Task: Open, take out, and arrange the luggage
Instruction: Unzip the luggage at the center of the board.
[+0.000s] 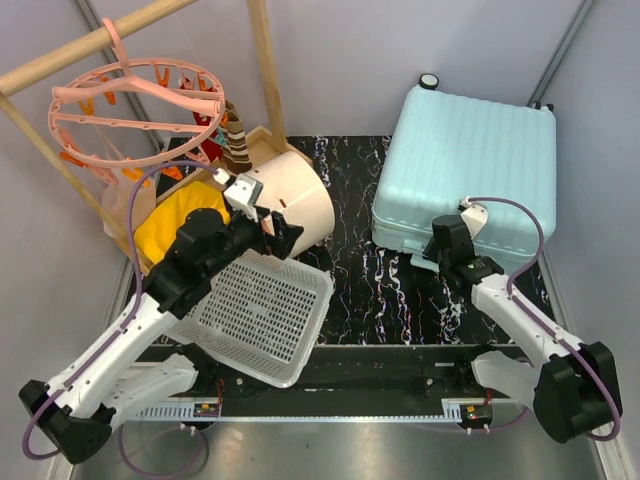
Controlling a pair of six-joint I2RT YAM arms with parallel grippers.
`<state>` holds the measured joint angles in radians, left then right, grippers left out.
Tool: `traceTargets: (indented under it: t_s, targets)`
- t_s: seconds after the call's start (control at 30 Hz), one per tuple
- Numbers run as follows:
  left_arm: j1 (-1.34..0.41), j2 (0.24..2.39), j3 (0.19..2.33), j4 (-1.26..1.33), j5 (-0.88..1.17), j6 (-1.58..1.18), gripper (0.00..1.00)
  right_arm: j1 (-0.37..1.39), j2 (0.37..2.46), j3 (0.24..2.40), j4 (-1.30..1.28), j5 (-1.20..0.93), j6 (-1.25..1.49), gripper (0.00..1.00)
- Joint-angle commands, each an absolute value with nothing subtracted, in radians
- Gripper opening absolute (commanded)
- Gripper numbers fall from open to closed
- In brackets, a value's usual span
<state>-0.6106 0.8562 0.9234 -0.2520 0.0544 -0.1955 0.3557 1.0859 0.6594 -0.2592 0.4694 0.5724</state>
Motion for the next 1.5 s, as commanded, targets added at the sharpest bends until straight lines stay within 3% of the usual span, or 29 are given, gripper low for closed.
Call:
traceTargets:
  t_s: [0.0, 0.13, 0.17, 0.37, 0.4, 0.6, 0.67, 0.83, 1.07, 1.27, 1.47]
  targets:
    - [-0.721, 0.890, 0.973, -0.181, -0.077, -0.221, 0.99, 0.333, 0.973, 0.634, -0.264, 0.473, 0.537, 0.47]
    - [-0.847, 1.015, 0.971, -0.066, -0.123, -0.253, 0.99, 0.348, 0.731, 0.606, -0.291, 0.376, 0.505, 0.64]
    - [-0.871, 1.046, 0.977, -0.020, -0.112, -0.262, 0.99, 0.362, 0.686, 0.607, -0.296, 0.359, 0.476, 0.74]
    - [-0.887, 1.273, 1.127, 0.086, -0.005, -0.299, 0.99, 0.371, 0.482, 0.716, -0.370, 0.273, 0.396, 0.77]
    - [-0.887, 1.294, 1.175, 0.095, -0.002, -0.304, 0.99, 0.373, 0.485, 0.765, -0.377, 0.303, 0.390, 0.85]
    - [-0.876, 1.482, 1.397, 0.031, 0.026, -0.348, 0.99, 0.354, 0.910, 1.169, -0.633, 0.440, 0.292, 0.94]
    - [-0.836, 1.517, 1.455, 0.005, 0.028, -0.408, 0.99, 0.306, 0.968, 1.254, -0.632, 0.428, 0.259, 1.00]
    - [-0.671, 1.614, 1.476, 0.188, 0.259, -0.685, 0.99, -0.103, 1.152, 1.471, -0.626, 0.138, 0.275, 1.00]
    - [-0.655, 1.828, 1.660, 0.155, 0.406, -0.689, 0.99, -0.446, 1.247, 1.381, -0.549, -0.078, 0.261, 1.00]
    - [-0.657, 1.962, 1.670, 0.255, 0.474, -0.733, 0.99, -0.616, 1.299, 1.258, -0.410, -0.216, 0.298, 0.99]
    - [-0.658, 2.013, 1.657, 0.339, 0.498, -0.747, 0.99, -0.672, 1.353, 1.140, -0.247, -0.446, 0.342, 1.00]
